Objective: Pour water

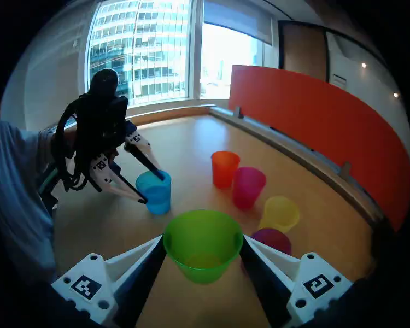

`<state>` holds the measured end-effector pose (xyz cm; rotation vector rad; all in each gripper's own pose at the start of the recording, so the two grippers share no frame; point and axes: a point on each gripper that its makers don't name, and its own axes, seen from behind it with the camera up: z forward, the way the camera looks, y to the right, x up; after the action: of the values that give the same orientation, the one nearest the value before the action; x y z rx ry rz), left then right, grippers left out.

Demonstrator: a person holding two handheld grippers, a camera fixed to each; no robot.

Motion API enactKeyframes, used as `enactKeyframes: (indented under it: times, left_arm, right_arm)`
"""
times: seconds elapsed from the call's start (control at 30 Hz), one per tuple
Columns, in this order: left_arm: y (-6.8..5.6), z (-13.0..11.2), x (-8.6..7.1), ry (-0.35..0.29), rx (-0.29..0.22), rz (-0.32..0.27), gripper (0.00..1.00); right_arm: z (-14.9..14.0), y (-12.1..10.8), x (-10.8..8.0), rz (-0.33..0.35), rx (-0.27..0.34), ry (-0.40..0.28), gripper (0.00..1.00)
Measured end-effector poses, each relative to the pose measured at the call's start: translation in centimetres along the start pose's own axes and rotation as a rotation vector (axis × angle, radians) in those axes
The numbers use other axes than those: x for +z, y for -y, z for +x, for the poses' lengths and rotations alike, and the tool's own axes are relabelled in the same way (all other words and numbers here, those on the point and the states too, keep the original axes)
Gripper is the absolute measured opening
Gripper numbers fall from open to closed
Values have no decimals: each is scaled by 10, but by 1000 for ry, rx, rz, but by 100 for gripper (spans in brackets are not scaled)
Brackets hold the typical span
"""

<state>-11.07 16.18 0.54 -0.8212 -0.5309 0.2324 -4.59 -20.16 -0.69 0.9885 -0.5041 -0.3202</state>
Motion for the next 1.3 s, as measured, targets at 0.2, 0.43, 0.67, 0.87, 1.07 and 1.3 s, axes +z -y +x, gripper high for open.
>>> enactKeyframes:
  times: [0.2,0.43,0.67,0.87,1.07,1.3]
  left_arm:
    - [2,-5,-1,14,11,12,95]
    - [3,-11,-5,19,-7,27,96]
    - [4,-17,-14,11,-32,36,95]
    - [4,-22,-22,15,-22,49,95]
    - [3,-21,-29,7,-19,56,95]
    - [1,-20,-34,-1,-23,54,95]
  right_arm:
    - [-1,1,1,0,-3,-1,93]
    - [-8,3,8,-1,-4,1,93]
    - [-23,5,19,-2,-10,15,93]
    - [-35,3,28,-17,-17,27,93]
    - [-42,2,36,-24,-12,31,93]
    - [-49,2,43,-25,-5,37,93]
